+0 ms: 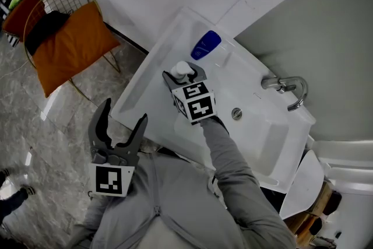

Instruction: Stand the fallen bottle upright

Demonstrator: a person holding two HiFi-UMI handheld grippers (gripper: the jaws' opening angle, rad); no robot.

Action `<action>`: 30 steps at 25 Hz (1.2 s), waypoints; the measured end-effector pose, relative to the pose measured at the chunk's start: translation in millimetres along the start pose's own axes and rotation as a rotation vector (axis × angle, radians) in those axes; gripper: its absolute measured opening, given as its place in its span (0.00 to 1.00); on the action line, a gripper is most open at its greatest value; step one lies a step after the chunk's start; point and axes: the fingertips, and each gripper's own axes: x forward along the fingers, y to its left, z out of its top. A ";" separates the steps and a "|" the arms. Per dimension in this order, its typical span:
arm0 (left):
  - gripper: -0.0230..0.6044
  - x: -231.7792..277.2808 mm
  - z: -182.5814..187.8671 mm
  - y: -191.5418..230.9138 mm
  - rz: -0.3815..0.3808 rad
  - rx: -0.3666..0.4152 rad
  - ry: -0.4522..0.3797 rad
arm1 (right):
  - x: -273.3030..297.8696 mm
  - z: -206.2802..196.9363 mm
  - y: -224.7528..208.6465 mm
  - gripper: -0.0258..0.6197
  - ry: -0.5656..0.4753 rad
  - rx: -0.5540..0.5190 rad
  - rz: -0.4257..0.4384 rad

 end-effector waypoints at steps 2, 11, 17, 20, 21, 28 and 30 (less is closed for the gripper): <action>0.65 1.4 0.1 -1.2 -0.005 0.008 -0.001 | 1.0 -1.5 0.3 0.41 -0.011 -0.009 -0.005; 0.65 1.8 -1.0 0.6 0.003 0.012 0.014 | 2.8 -5.9 1.4 0.41 -0.031 -0.034 -0.025; 0.65 3.9 0.2 -0.8 -0.008 0.016 0.003 | -3.6 -2.2 2.7 0.41 -0.062 -0.008 -0.018; 0.65 6.3 1.3 -1.8 -0.019 0.017 0.002 | -10.8 3.3 2.1 0.41 -0.085 0.004 -0.022; 0.65 7.2 1.1 -2.5 -0.024 0.017 0.004 | -14.0 5.1 1.9 0.41 -0.094 0.008 -0.025; 0.65 17.4 3.6 -11.9 -0.068 0.026 -0.002 | -36.9 9.8 -1.9 0.43 -0.149 0.046 -0.037; 0.65 20.3 3.4 -15.5 -0.082 0.027 0.000 | -44.7 5.8 -4.8 0.44 -0.153 0.065 -0.051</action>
